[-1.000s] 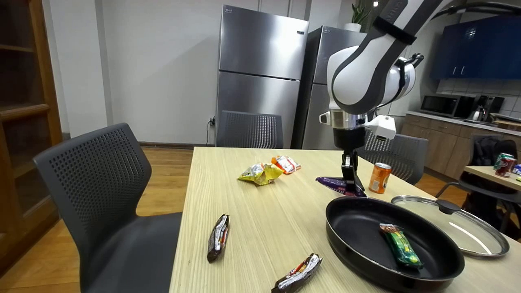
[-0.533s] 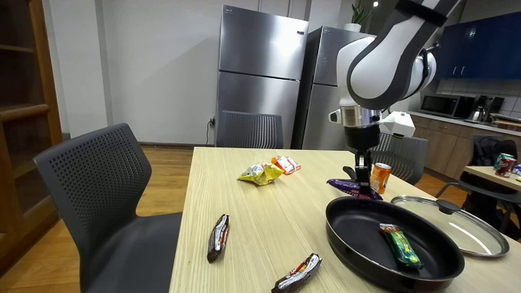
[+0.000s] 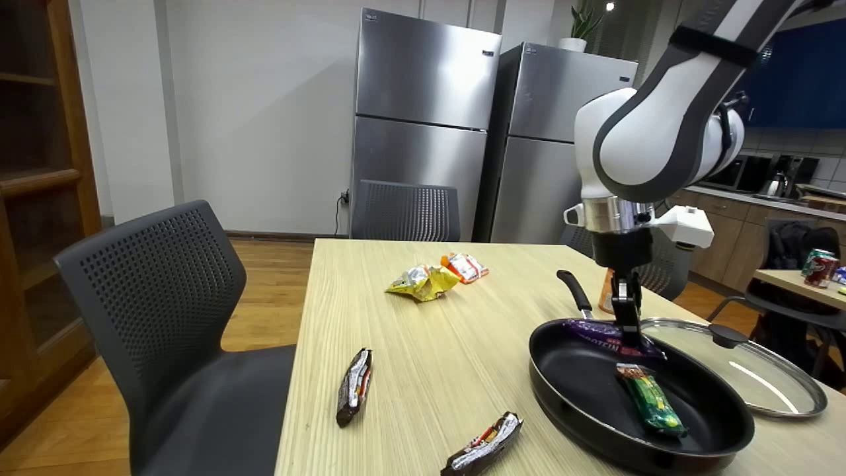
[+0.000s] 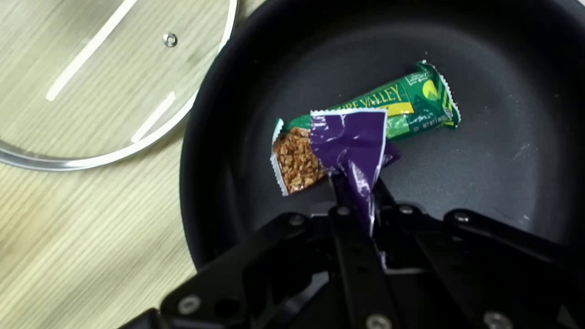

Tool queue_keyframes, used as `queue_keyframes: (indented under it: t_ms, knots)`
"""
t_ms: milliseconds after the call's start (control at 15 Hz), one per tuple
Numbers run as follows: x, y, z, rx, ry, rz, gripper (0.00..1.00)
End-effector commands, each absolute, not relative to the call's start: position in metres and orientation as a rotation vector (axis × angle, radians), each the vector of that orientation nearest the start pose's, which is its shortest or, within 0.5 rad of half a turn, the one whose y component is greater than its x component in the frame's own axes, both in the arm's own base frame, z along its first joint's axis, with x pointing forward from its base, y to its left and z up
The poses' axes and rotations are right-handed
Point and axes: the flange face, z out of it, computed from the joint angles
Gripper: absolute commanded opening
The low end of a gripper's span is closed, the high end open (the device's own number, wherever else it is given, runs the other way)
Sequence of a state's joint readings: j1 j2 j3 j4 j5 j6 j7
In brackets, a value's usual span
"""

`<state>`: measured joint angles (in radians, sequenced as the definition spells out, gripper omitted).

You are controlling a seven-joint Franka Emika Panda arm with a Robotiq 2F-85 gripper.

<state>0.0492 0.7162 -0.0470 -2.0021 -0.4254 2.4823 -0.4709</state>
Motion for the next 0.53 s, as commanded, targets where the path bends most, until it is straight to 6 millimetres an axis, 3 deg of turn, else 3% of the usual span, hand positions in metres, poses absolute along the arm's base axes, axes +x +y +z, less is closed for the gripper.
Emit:
queue_keyframes:
  t_ms: [0, 467]
  knots:
    - [0.559, -0.014, 0.069, -3.011, -1.271, 0.54, 0.03]
    - [0.557, -0.027, 0.064, -3.008, -1.248, 0.566, 0.03]
